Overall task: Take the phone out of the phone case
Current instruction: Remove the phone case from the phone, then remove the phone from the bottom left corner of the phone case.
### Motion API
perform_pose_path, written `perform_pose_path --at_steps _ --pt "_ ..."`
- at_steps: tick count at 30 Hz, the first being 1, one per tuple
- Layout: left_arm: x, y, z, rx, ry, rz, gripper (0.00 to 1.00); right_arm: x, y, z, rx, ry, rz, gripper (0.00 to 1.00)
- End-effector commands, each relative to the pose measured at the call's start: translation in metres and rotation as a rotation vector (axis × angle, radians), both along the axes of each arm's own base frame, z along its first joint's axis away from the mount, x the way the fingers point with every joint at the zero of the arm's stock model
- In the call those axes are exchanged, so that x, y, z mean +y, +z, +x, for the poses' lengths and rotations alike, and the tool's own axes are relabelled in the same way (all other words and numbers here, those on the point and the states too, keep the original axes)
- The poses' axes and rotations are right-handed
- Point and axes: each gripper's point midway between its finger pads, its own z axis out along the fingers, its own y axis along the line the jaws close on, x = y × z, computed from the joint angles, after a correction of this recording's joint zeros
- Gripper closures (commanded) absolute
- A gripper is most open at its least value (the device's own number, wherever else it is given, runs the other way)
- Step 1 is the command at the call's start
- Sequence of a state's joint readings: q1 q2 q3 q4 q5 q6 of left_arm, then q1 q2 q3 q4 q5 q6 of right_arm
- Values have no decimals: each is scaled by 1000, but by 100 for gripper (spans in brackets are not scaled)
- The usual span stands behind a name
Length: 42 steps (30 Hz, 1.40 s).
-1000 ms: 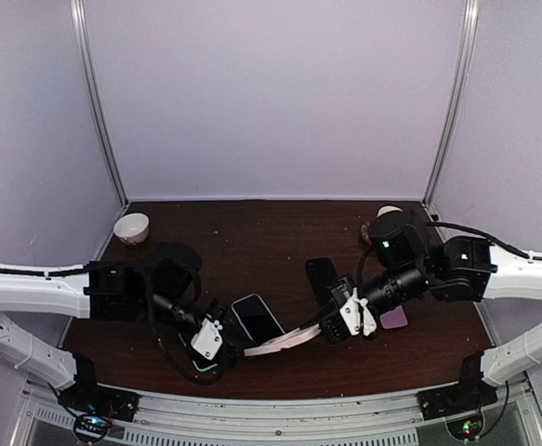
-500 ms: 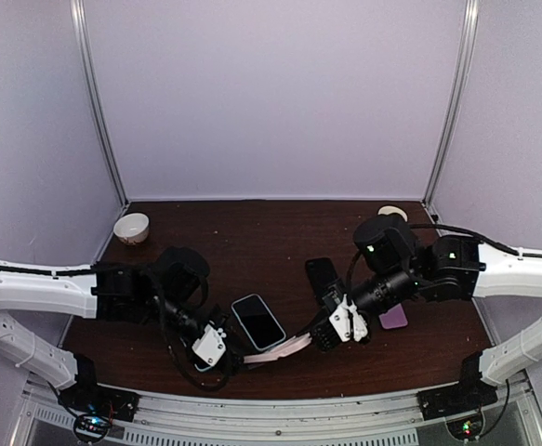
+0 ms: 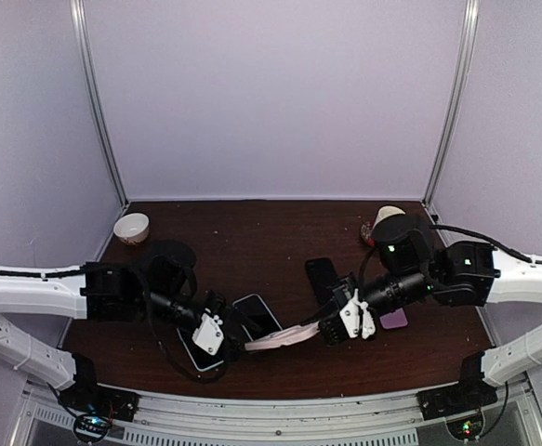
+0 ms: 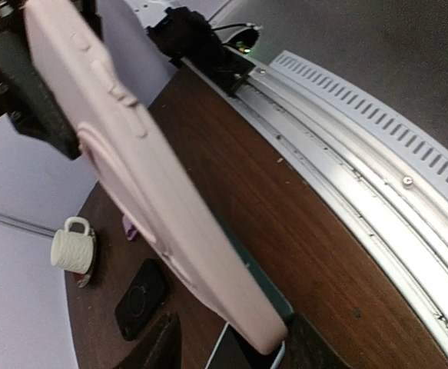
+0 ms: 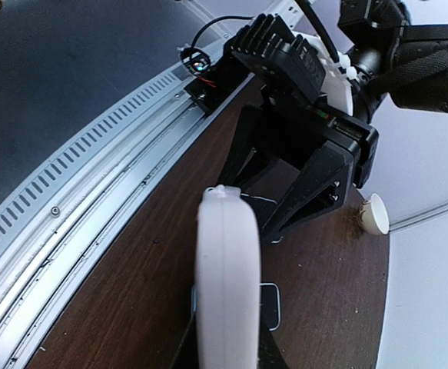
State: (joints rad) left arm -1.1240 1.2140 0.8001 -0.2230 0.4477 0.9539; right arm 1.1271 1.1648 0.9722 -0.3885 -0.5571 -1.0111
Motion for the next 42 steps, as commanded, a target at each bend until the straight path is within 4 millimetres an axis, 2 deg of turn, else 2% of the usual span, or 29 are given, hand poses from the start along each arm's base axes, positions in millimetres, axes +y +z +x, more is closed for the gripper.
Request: perform_pose_path --at_steps 1,5,7,12,19,28,37,42 --pt "-4 47 40 -79 131 -198 50 -8 50 19 -45 -119 203 100" --pt "5 79 58 -79 186 -317 51 -23 77 28 -33 -201 324 100" --pt "9 95 56 -57 179 -373 52 -28 91 28 -4 -221 396 100" --pt "14 129 39 30 108 -513 54 -31 130 17 97 -184 561 100" --pt "18 153 12 146 -17 -596 56 -33 169 -1 210 -76 734 100" --pt "22 162 -1 182 -85 -609 58 -25 185 -10 305 20 792 100" --pt "23 167 -5 200 -105 -619 62 -12 185 -9 328 51 781 100" --pt "23 167 -6 202 -107 -620 69 -9 183 -7 328 50 779 100"
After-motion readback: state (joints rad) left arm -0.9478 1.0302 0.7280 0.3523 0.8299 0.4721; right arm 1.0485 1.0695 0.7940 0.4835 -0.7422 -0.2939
